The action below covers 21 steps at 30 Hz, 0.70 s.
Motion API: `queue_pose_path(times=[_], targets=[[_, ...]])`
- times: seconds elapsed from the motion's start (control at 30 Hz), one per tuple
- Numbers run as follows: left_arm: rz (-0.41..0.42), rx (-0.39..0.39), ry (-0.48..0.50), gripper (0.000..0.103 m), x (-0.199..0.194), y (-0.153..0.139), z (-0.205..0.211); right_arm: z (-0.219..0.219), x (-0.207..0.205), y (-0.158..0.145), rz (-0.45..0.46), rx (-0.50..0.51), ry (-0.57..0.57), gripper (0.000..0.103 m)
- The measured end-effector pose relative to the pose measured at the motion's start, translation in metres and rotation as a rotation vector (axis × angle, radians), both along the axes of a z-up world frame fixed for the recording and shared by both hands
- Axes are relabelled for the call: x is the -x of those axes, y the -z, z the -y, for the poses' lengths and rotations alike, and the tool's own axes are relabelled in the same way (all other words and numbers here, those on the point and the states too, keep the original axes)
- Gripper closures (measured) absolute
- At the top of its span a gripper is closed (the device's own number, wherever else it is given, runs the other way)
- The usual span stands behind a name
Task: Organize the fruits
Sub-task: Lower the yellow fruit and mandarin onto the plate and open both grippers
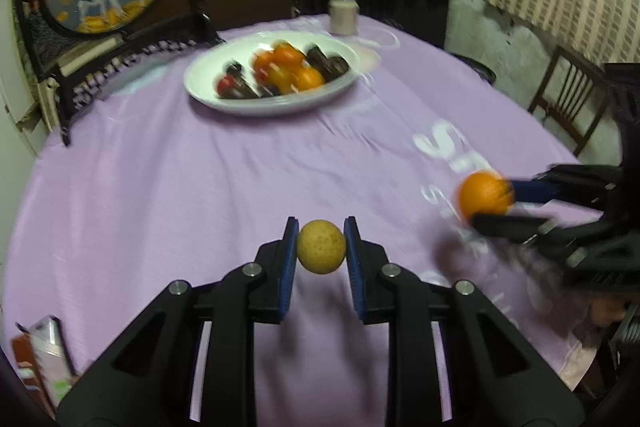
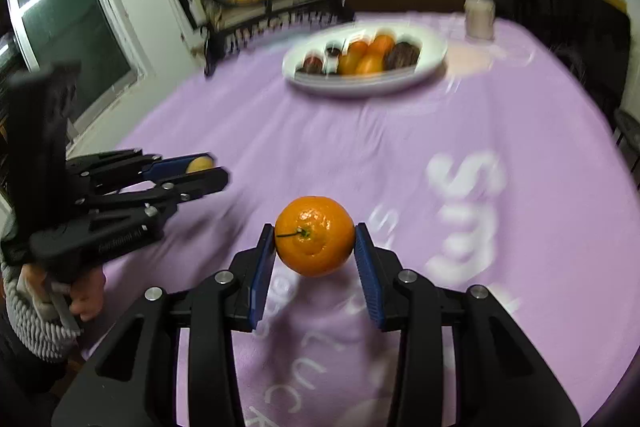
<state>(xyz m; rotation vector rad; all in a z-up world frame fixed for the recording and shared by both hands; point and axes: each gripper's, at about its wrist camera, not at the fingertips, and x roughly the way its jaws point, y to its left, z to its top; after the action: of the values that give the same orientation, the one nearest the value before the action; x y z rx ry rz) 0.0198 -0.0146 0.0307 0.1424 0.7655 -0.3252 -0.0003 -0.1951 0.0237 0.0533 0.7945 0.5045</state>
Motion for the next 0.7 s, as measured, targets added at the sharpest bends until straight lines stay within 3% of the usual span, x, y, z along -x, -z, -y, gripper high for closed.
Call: queue_pose_path(times=[0.27, 0.4, 0.57, 0.7], targets=[[0.145, -0.002, -0.111, 0.08, -0.083, -0.095, -0.037, 0.029, -0.058, -0.117, 0.21, -0.063, 0.088, 0.063], [0.188, 0.011, -0.169, 0.08, -0.145, -0.134, -0.044, 0.02, -0.126, -0.162, 0.221, -0.135, 0.102, 0.063], [0.179, 0.038, -0.205, 0.08, -0.211, -0.142, -0.049, -0.003, -0.205, -0.163, 0.171, -0.118, 0.11, 0.063], [0.077, 0.049, -0.217, 0.08, -0.264, -0.099, -0.044, -0.034, -0.278, -0.113, 0.045, -0.026, 0.118, 0.063]])
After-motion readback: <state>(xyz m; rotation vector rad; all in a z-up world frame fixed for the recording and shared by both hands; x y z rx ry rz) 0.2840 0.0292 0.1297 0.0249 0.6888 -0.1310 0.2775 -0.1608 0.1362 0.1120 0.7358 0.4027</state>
